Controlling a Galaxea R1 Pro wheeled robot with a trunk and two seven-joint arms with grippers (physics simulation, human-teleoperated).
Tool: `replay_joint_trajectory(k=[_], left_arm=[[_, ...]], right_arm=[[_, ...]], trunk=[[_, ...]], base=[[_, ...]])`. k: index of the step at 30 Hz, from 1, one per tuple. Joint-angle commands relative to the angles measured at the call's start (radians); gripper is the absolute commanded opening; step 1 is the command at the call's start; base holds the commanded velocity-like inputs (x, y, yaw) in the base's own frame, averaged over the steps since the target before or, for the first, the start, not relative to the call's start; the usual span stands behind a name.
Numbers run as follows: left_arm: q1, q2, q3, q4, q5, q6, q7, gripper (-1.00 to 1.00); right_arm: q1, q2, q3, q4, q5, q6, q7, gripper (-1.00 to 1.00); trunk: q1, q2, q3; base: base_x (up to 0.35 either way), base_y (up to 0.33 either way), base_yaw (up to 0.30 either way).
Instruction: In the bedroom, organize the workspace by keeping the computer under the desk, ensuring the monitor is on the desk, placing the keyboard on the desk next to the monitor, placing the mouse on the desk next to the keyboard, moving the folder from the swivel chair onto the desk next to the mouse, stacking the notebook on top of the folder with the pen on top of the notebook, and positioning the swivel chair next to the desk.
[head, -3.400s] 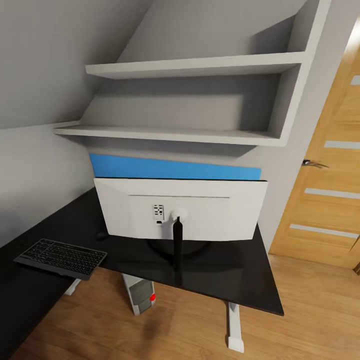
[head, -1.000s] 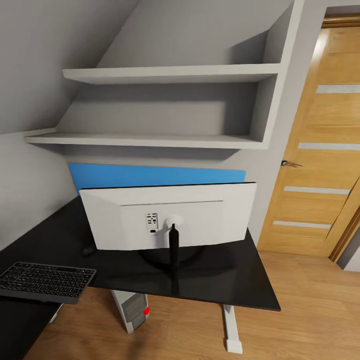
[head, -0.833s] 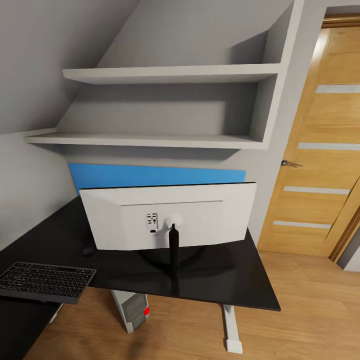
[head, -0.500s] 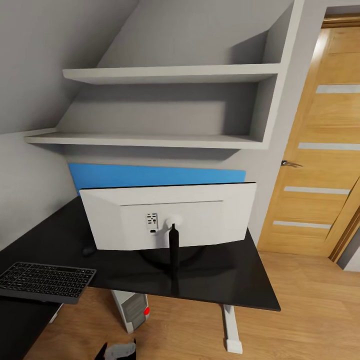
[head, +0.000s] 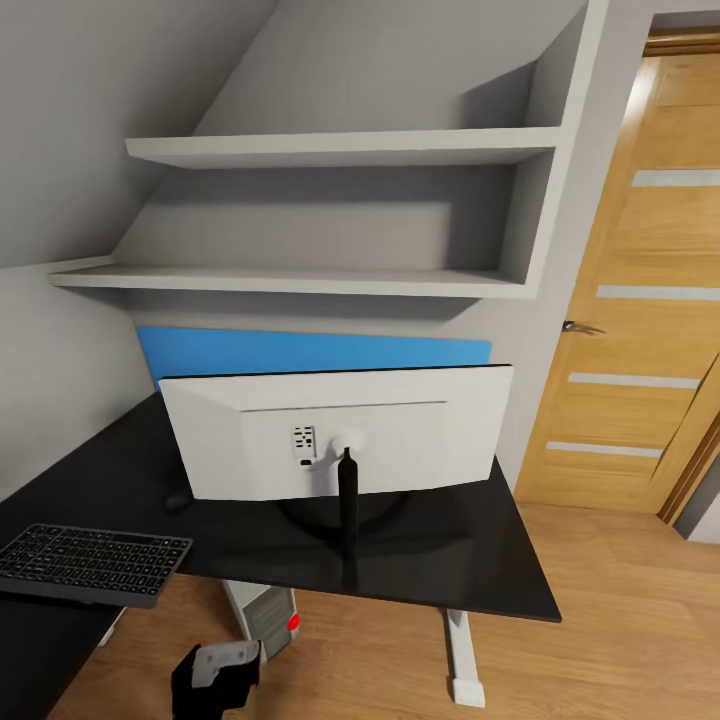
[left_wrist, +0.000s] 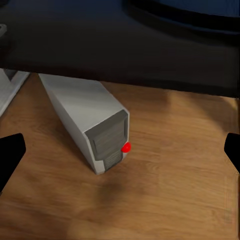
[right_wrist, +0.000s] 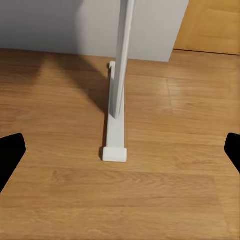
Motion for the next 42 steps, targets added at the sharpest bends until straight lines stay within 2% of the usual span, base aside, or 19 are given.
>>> replay_joint_trajectory(k=[1,3,11,13,20,42], left_arm=[[0.005,0.001,-0.002,-0.027,0.008,0.020,0.006,1.00],[0.016,0.003,0.000,-0.096,0.013,0.060,0.006,1.00],[0.026,0.004,0.011,-0.214,0.023,0.126,0.006,1.00],[0.027,0.004,0.029,-0.258,0.024,0.145,0.006,1.00],[0.028,0.004,0.062,-0.320,0.025,0.214,0.006,1.00],[0.026,-0.001,0.070,-0.338,0.024,0.265,0.013,1.00]], right_arm=[[-0.001,0.000,-0.004,0.002,0.010,-0.003,-0.008,1.00],[-0.001,-0.001,-0.004,0.002,0.010,-0.003,-0.008,1.00],[-0.001,-0.001,-0.004,0.002,0.010,-0.003,-0.008,1.00],[-0.001,-0.001,-0.004,0.002,0.010,-0.003,-0.008,1.00],[-0.001,-0.002,-0.004,0.001,0.010,-0.003,-0.008,1.00],[-0.001,-0.004,-0.004,0.000,0.010,-0.003,-0.009,1.00]], trunk=[[0.000,-0.001,-0.001],[0.000,-0.001,-0.001],[0.000,-0.001,-0.001],[0.000,-0.001,-0.001],[0.000,-0.001,-0.001],[0.000,-0.001,-0.001]], base=[[0.000,0.000,0.000],[0.000,0.000,0.000],[0.000,0.000,0.000],[0.000,0.000,0.000],[0.000,0.000,0.000],[0.000,0.000,0.000]])
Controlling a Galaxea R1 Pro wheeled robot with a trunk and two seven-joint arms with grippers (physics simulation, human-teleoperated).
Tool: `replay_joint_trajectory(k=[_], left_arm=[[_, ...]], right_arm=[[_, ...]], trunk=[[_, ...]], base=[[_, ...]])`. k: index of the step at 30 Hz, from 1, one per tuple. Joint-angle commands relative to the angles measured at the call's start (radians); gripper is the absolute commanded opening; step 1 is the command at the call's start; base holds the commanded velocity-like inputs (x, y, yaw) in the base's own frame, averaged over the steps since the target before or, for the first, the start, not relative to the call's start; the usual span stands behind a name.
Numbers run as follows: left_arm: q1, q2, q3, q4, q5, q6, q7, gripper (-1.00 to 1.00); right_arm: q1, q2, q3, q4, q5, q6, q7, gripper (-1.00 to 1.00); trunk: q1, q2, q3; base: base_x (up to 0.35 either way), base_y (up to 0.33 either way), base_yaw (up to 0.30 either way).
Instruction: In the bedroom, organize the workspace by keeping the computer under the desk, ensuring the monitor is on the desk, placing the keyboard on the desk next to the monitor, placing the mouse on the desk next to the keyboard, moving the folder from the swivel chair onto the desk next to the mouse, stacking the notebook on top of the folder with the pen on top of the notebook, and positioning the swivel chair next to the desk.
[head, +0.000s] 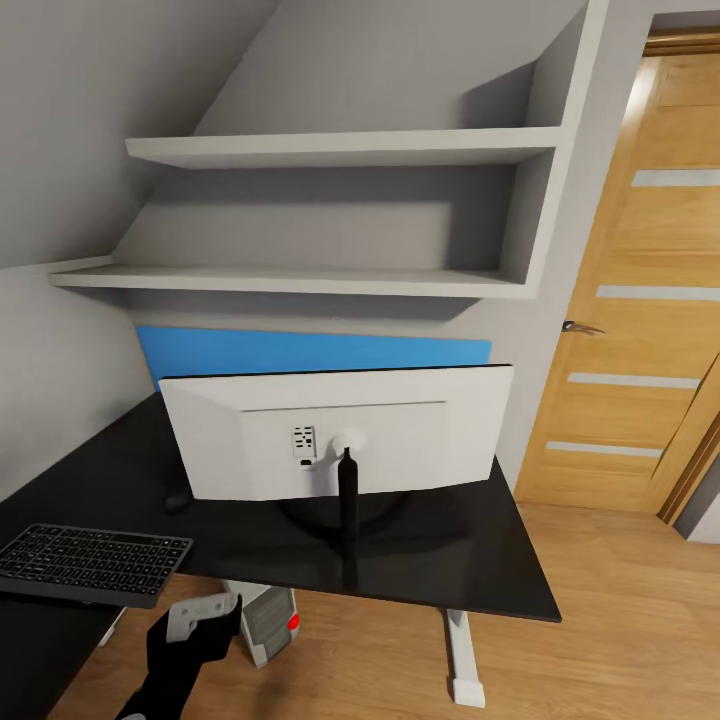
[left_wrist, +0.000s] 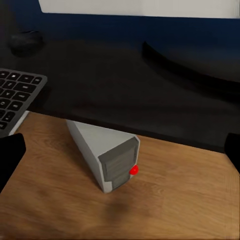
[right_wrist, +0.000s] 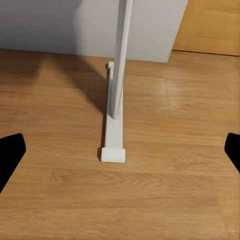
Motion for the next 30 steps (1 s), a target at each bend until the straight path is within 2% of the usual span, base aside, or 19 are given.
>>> replay_joint_trajectory(k=[1,7,8,15,25,28,30], left_arm=[[-0.003,0.000,-0.001,-0.002,0.008,0.014,0.009,1.00],[-0.069,-0.001,-0.001,-0.002,0.008,0.098,0.028,1.00],[-0.122,-0.007,-0.001,-0.002,0.008,0.156,0.036,1.00],[-0.228,-0.033,-0.001,-0.002,0.007,0.289,0.041,1.00],[-0.283,-0.033,-0.001,-0.001,0.001,0.329,0.052,1.00],[-0.304,-0.029,0.002,0.000,0.000,0.352,0.078,1.00],[-0.319,-0.026,0.017,0.002,-0.001,0.387,0.104,1.00]], right_arm=[[-0.001,0.000,-0.004,0.002,0.010,-0.003,-0.008,1.00],[-0.001,-0.001,-0.004,0.002,0.010,-0.003,-0.009,1.00],[-0.001,-0.001,-0.004,0.002,0.010,-0.003,-0.009,1.00],[-0.001,-0.002,-0.004,0.002,0.010,-0.003,-0.009,1.00],[-0.001,-0.003,-0.004,0.002,0.010,-0.003,-0.010,1.00],[-0.001,-0.003,-0.004,0.002,0.010,-0.003,-0.010,1.00],[-0.001,-0.003,-0.004,0.002,0.010,-0.003,-0.010,1.00]], trunk=[[0.000,-0.001,-0.001],[0.000,-0.001,-0.001],[0.000,-0.001,-0.001],[0.000,-0.001,-0.001],[0.000,-0.001,-0.001],[0.000,-0.001,-0.001],[0.000,-0.001,-0.001]], base=[[0.000,0.000,0.000],[0.000,0.000,0.000],[0.000,0.000,0.000],[0.000,0.000,0.000],[0.000,0.000,0.000],[0.000,0.000,0.000],[0.000,0.000,0.000]])
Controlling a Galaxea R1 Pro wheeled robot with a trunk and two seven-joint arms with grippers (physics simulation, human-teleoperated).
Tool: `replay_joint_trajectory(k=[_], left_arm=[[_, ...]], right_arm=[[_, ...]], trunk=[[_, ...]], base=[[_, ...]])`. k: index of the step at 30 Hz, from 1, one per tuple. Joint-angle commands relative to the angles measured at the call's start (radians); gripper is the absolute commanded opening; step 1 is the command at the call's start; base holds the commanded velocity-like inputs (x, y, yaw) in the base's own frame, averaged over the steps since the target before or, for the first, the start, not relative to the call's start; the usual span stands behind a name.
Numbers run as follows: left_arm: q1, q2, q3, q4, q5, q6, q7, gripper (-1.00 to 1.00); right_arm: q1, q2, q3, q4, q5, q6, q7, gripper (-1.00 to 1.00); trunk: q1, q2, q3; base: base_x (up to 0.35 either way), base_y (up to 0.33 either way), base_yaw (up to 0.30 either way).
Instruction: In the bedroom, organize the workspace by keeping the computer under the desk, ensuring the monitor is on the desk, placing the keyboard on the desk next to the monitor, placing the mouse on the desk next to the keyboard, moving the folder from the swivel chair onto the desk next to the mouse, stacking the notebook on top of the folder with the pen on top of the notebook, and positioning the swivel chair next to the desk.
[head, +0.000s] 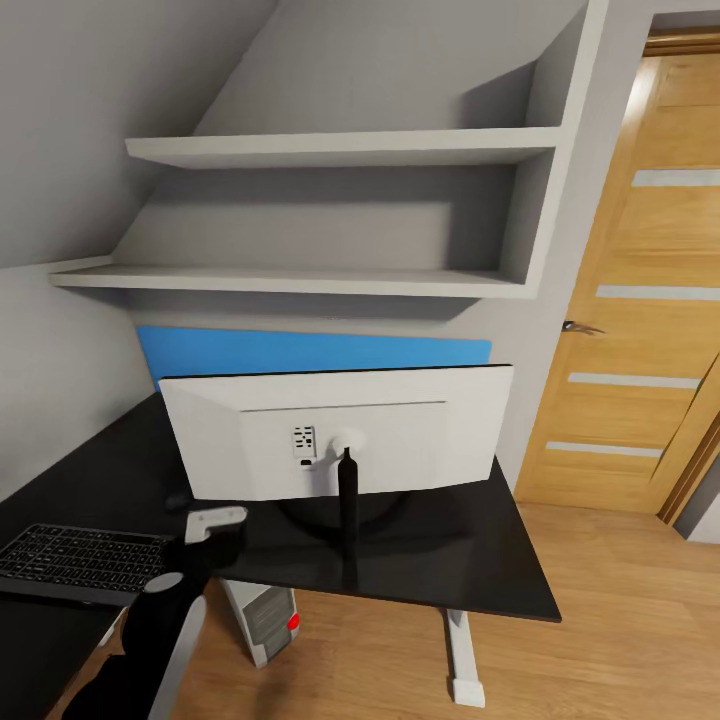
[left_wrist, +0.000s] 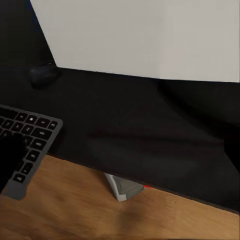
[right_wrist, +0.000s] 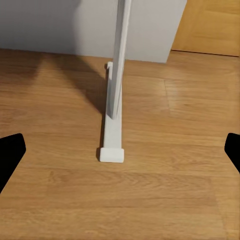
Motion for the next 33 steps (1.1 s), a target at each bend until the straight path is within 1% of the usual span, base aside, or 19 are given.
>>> replay_joint_trajectory(k=[1,5,6,7,8,9,10,13,14,17,19,21,22,26,27,31,32,33], left_arm=[[-0.006,0.002,0.007,0.000,0.008,0.016,0.015,1.00],[-0.026,0.012,0.044,0.005,0.008,0.055,0.031,1.00],[-0.041,0.034,0.067,0.010,0.009,0.074,0.035,1.00],[-0.043,0.041,0.070,0.011,0.009,0.077,0.036,1.00],[-0.047,0.055,0.075,0.012,0.010,0.081,0.037,1.00],[-0.048,0.061,0.077,0.012,0.010,0.083,0.037,1.00],[-0.050,0.077,0.083,0.015,0.011,0.087,0.037,1.00],[-0.051,0.082,0.099,0.022,0.010,0.094,0.037,1.00],[-0.052,0.091,0.129,0.037,0.010,0.120,0.037,1.00],[-0.053,0.113,0.153,0.055,0.010,0.166,0.038,1.00],[-0.062,0.162,0.169,0.084,0.012,0.217,0.039,1.00],[-0.075,0.186,0.173,0.106,0.014,0.231,0.038,1.00],[-0.095,0.207,0.176,0.134,0.016,0.241,0.038,1.00],[-0.147,0.234,0.184,0.199,0.026,0.251,0.036,1.00],[-0.180,0.243,0.191,0.235,0.029,0.254,0.035,1.00],[-0.257,0.261,0.202,0.313,0.033,0.258,0.034,1.00],[-0.297,0.268,0.205,0.352,0.035,0.258,0.033,1.00],[-0.317,0.271,0.206,0.371,0.035,0.259,0.033,1.00]], right_arm=[[-0.001,0.000,-0.004,0.002,0.010,-0.003,-0.008,1.00],[-0.001,0.000,-0.004,0.002,0.010,-0.003,-0.008,1.00],[-0.001,0.000,-0.004,0.002,0.010,-0.003,-0.008,1.00],[-0.001,0.000,-0.004,0.002,0.010,-0.003,-0.008,1.00],[-0.001,0.000,-0.004,0.002,0.010,-0.003,-0.008,1.00],[-0.001,0.000,-0.004,0.002,0.010,-0.003,-0.008,1.00],[-0.001,0.000,-0.004,0.002,0.010,-0.003,-0.008,1.00],[-0.001,0.000,-0.004,0.002,0.010,-0.003,-0.008,1.00],[-0.001,0.000,-0.004,0.002,0.010,-0.003,-0.008,1.00],[-0.001,0.000,-0.004,0.002,0.010,-0.003,-0.008,1.00],[-0.001,0.000,-0.004,0.002,0.010,-0.003,-0.008,1.00],[-0.001,0.000,-0.004,0.002,0.010,-0.003,-0.008,1.00],[-0.001,0.000,-0.004,0.002,0.010,-0.003,-0.008,1.00],[-0.001,0.000,-0.004,0.002,0.010,-0.003,-0.008,1.00],[-0.001,0.000,-0.004,0.002,0.010,-0.003,-0.008,1.00],[-0.001,0.000,-0.004,0.002,0.010,-0.003,-0.008,1.00],[-0.001,0.000,-0.004,0.002,0.010,-0.003,-0.008,1.00],[-0.001,0.000,-0.004,0.002,0.010,-0.003,-0.008,1.00]], trunk=[[0.000,-0.001,-0.002],[0.000,-0.001,-0.002],[0.000,-0.001,-0.002],[0.000,-0.001,-0.002],[0.000,-0.001,-0.002],[0.000,-0.001,-0.002],[0.000,-0.001,-0.002],[0.000,-0.001,-0.002],[0.000,-0.001,-0.002],[0.000,-0.001,-0.002],[0.000,-0.001,-0.002],[0.000,-0.001,-0.002],[0.000,-0.001,-0.002],[0.000,-0.001,-0.002],[0.000,-0.001,-0.002],[0.000,-0.001,-0.002],[0.000,-0.001,-0.002],[0.000,-0.001,-0.002]], base=[[0.000,0.000,0.000],[0.000,0.000,0.000],[0.000,0.000,0.000],[0.000,0.000,0.000],[0.000,0.000,0.000],[0.000,0.000,0.000],[0.000,0.000,0.000],[0.000,0.000,0.000],[0.000,0.000,0.000],[0.000,0.000,0.000],[0.000,0.000,0.000],[0.000,0.000,0.000],[0.000,0.000,0.000],[0.000,0.000,0.000],[0.000,0.000,0.000],[0.000,0.000,0.000],[0.000,0.000,0.000],[0.000,0.000,0.000]])
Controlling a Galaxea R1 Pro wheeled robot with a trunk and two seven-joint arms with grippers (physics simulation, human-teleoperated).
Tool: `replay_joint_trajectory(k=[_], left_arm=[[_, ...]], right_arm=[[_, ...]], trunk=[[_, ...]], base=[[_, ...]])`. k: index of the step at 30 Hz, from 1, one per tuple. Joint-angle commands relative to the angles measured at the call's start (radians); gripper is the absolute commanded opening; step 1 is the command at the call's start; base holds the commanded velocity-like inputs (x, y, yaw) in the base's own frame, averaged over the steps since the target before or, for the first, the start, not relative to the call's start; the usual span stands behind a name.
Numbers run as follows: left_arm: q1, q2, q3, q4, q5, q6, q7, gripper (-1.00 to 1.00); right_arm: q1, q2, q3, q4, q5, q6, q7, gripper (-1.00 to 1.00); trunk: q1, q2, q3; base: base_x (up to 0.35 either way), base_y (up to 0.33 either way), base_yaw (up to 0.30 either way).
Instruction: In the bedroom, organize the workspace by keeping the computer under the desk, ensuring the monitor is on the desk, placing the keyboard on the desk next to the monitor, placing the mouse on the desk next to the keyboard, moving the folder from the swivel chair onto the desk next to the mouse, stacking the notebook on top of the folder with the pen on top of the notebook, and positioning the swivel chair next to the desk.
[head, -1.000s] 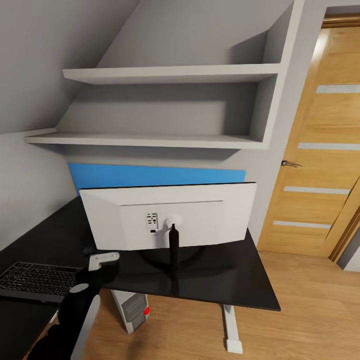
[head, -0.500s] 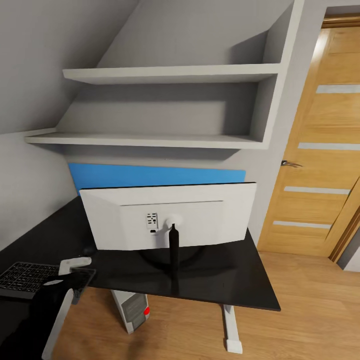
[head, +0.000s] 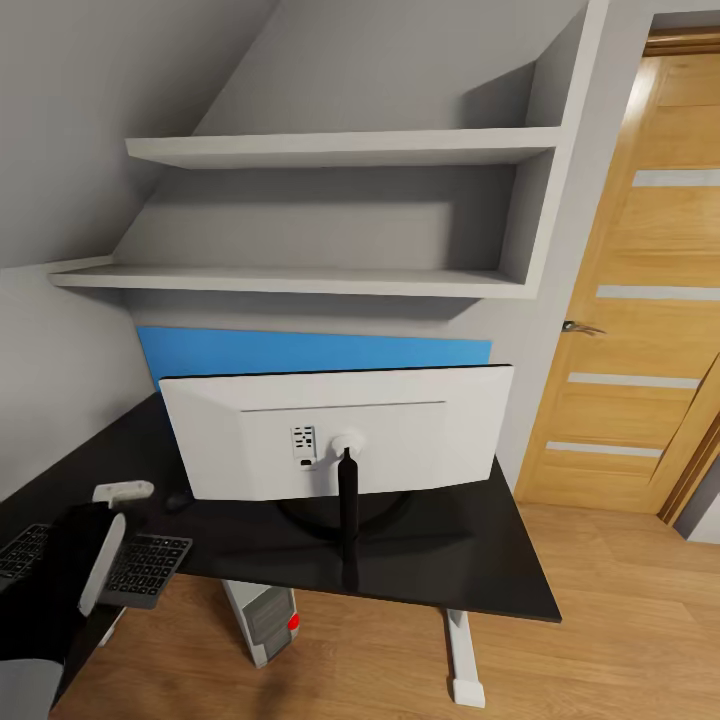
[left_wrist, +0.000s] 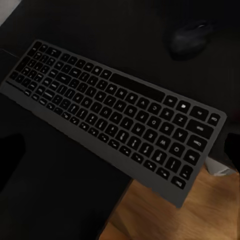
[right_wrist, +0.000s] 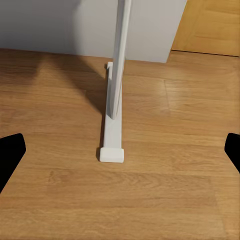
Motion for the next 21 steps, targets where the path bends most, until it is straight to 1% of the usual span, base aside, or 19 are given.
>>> replay_joint_trajectory(k=[1,3,4,7,8,9,10,11,15,17,21], left_arm=[[-0.021,0.003,0.001,0.018,0.010,0.003,0.008,1.00],[-0.059,0.006,0.001,0.054,0.010,0.004,0.008,1.00],[-0.094,0.009,0.002,0.085,0.010,0.004,0.008,1.00],[-0.146,0.010,0.002,0.126,0.011,0.005,0.007,1.00],[-0.153,0.010,0.002,0.132,0.011,0.005,0.006,1.00],[-0.159,0.010,0.002,0.136,0.011,0.004,0.006,1.00],[-0.165,0.005,0.008,0.142,0.005,-0.002,0.000,1.00],[-0.165,-0.001,0.006,0.147,0.008,-0.007,-0.005,1.00],[-0.165,-0.024,0.006,0.170,0.008,-0.030,-0.028,1.00],[-0.162,-0.034,0.003,0.158,0.011,-0.042,-0.019,1.00],[-0.159,-0.037,0.002,0.136,0.012,-0.019,0.003,1.00]], right_arm=[[-0.001,0.000,-0.004,0.002,0.010,-0.003,-0.008,1.00],[-0.001,0.000,-0.004,0.002,0.010,-0.003,-0.008,1.00],[-0.001,0.000,-0.004,0.002,0.010,-0.003,-0.008,1.00],[-0.001,0.000,-0.004,0.002,0.010,-0.003,-0.008,1.00],[-0.001,0.000,-0.004,0.002,0.010,-0.003,-0.008,1.00],[-0.001,0.000,-0.004,0.002,0.010,-0.003,-0.008,1.00],[0.005,-0.006,-0.004,0.002,0.010,0.003,-0.007,1.00],[0.010,-0.012,-0.004,0.001,0.009,0.009,-0.012,1.00],[0.033,-0.012,-0.004,0.001,0.009,0.013,-0.012,1.00],[0.044,-0.009,-0.004,0.001,0.009,0.011,-0.014,1.00],[0.067,-0.024,-0.004,0.002,0.010,0.011,-0.014,1.00]], trunk=[[0.000,-0.001,-0.002],[0.000,-0.001,-0.002],[0.000,-0.001,-0.002],[0.000,-0.001,-0.002],[0.000,-0.001,-0.002],[0.000,-0.001,-0.002],[0.000,-0.001,-0.002],[0.000,-0.001,-0.002],[0.000,-0.001,-0.002],[0.000,-0.001,-0.002],[0.000,-0.001,-0.002]], base=[[0.000,0.000,0.000],[0.000,0.000,0.000],[0.000,0.000,0.000],[0.000,0.000,0.000],[0.000,0.000,0.000],[0.000,0.000,0.000],[0.000,0.000,0.000],[0.000,0.000,0.000],[0.000,0.000,0.000],[0.000,0.000,0.000],[0.000,0.000,0.000]])
